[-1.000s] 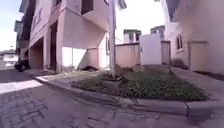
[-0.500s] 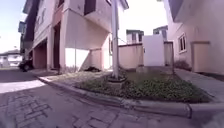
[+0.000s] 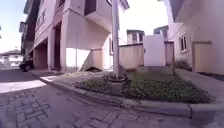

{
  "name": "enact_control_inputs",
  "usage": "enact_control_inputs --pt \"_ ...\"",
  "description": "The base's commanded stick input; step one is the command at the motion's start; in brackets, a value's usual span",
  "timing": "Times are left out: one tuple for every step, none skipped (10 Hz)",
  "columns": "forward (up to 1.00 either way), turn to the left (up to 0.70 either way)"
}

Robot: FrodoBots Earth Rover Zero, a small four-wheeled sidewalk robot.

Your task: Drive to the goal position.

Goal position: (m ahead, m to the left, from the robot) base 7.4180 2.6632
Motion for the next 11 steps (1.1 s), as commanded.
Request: enact_control_inputs --pt "0.0 0.7" --pt "0.0 0.7" --pt "0.0 0.7" --pt "0.0 0.7" --pt "0.0 0.7" --pt "0.0 0.7" --pt "0.0 0.7" --pt "0.0 0.7" --pt "0.0 0.7" --pt "0.0 0.7" --pt "0.0 0.7"
